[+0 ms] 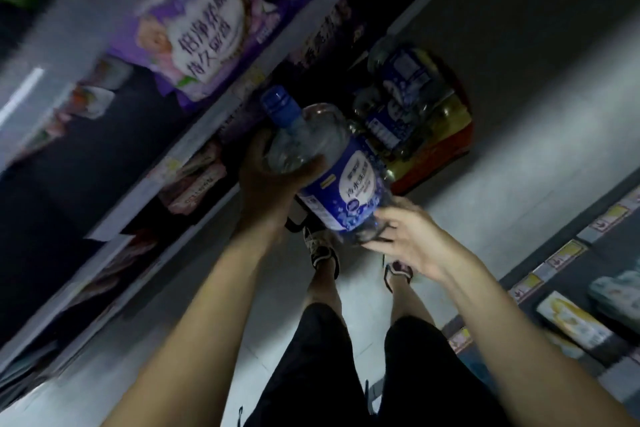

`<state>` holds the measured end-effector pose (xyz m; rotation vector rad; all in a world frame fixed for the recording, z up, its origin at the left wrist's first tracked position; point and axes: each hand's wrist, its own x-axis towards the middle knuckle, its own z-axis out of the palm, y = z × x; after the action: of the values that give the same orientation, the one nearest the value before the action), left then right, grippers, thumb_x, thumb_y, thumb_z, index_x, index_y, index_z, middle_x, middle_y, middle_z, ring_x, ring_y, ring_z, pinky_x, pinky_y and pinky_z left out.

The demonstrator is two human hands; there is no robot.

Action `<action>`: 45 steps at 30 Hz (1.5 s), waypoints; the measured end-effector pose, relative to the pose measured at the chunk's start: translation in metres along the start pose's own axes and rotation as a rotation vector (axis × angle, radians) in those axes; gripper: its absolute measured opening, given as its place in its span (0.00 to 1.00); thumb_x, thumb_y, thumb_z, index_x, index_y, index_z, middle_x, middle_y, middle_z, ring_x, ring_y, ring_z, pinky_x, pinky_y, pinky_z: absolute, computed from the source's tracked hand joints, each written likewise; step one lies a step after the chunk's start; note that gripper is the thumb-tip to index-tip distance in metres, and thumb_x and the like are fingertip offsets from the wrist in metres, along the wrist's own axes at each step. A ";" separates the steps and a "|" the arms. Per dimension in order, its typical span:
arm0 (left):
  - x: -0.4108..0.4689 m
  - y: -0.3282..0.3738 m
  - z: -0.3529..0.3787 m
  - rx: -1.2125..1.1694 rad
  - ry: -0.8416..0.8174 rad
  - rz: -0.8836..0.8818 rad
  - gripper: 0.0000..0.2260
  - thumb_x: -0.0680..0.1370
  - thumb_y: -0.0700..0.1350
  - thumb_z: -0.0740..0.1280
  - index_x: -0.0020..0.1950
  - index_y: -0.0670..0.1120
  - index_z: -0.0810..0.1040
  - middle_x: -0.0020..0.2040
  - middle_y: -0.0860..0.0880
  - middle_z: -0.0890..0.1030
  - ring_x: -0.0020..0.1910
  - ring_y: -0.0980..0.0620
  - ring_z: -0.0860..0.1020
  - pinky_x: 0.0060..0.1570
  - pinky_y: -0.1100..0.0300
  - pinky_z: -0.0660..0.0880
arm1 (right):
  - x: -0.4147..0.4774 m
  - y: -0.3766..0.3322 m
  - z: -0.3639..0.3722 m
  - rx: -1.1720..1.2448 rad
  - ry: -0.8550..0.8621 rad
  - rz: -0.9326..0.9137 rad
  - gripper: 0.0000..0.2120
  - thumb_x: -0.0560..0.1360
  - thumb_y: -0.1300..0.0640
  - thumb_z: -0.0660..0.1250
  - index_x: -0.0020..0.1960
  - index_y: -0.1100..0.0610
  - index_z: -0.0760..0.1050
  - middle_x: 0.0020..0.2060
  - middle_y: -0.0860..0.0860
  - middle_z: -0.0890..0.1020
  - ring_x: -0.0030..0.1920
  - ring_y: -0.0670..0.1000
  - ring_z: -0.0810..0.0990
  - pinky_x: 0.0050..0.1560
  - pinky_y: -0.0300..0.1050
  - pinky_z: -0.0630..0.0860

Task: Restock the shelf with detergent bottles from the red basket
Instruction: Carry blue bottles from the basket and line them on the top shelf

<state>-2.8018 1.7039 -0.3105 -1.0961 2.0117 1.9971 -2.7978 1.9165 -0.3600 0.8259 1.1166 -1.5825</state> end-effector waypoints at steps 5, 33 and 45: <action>-0.074 0.094 0.003 -0.109 -0.083 0.202 0.28 0.60 0.45 0.81 0.60 0.50 0.79 0.56 0.47 0.85 0.55 0.46 0.83 0.60 0.44 0.77 | -0.100 -0.073 0.008 -0.308 -0.297 -0.060 0.49 0.55 0.48 0.86 0.70 0.38 0.66 0.63 0.49 0.82 0.55 0.57 0.85 0.45 0.59 0.83; -0.359 0.285 -0.077 -0.397 0.202 0.874 0.26 0.76 0.53 0.69 0.72 0.50 0.66 0.62 0.46 0.81 0.60 0.44 0.81 0.55 0.46 0.81 | -0.419 -0.088 0.205 -0.877 -0.626 -1.237 0.18 0.71 0.37 0.66 0.61 0.29 0.70 0.62 0.38 0.78 0.58 0.34 0.79 0.53 0.33 0.79; -0.480 0.213 -0.293 -0.326 0.458 0.925 0.26 0.71 0.56 0.69 0.68 0.56 0.70 0.57 0.50 0.84 0.53 0.48 0.84 0.45 0.57 0.82 | -0.438 0.104 0.384 -0.792 -1.003 -1.140 0.35 0.61 0.27 0.73 0.65 0.34 0.70 0.59 0.41 0.83 0.57 0.45 0.84 0.48 0.38 0.81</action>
<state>-2.4460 1.6090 0.1652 -0.7656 2.8795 2.7645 -2.5717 1.6927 0.1391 -1.2367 1.2681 -1.7532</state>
